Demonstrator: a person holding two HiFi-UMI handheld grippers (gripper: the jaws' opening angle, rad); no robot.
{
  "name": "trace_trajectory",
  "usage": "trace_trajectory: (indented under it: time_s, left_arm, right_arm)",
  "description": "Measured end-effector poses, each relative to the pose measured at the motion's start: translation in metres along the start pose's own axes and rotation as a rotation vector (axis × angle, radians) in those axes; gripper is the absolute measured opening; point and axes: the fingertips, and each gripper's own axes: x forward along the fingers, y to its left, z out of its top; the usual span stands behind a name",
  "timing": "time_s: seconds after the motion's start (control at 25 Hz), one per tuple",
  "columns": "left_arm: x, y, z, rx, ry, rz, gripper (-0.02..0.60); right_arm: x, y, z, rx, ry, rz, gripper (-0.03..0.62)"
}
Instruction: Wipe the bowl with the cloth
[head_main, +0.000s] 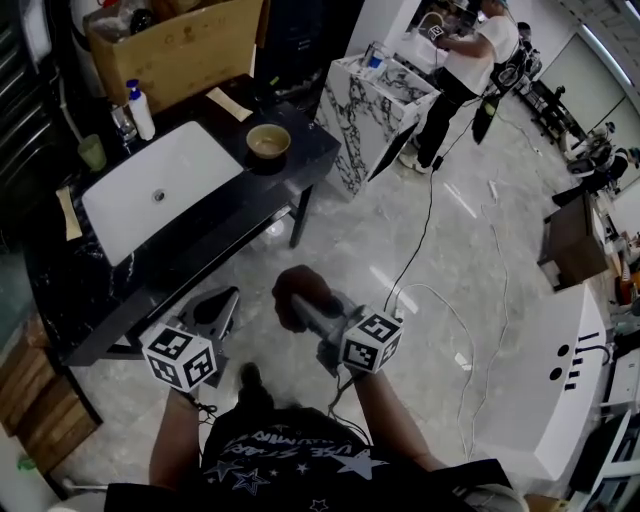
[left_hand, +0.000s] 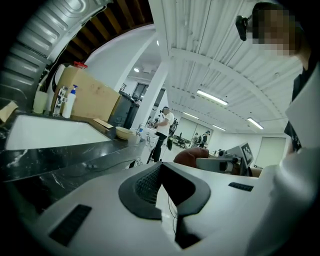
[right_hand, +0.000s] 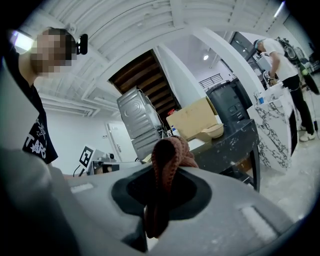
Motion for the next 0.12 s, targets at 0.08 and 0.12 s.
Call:
trace_trajectory:
  time_s: [0.08, 0.12]
  left_arm:
    - [-0.005, -0.017, -0.004, 0.009, -0.001, 0.008, 0.008]
    - [-0.007, -0.026, -0.007, 0.014, -0.002, 0.013, 0.008]
  right_arm:
    - [-0.017, 0.003, 0.0, 0.018, -0.017, -0.004, 0.053]
    - [-0.025, 0.005, 0.0, 0.027, -0.024, -0.005, 0.052]
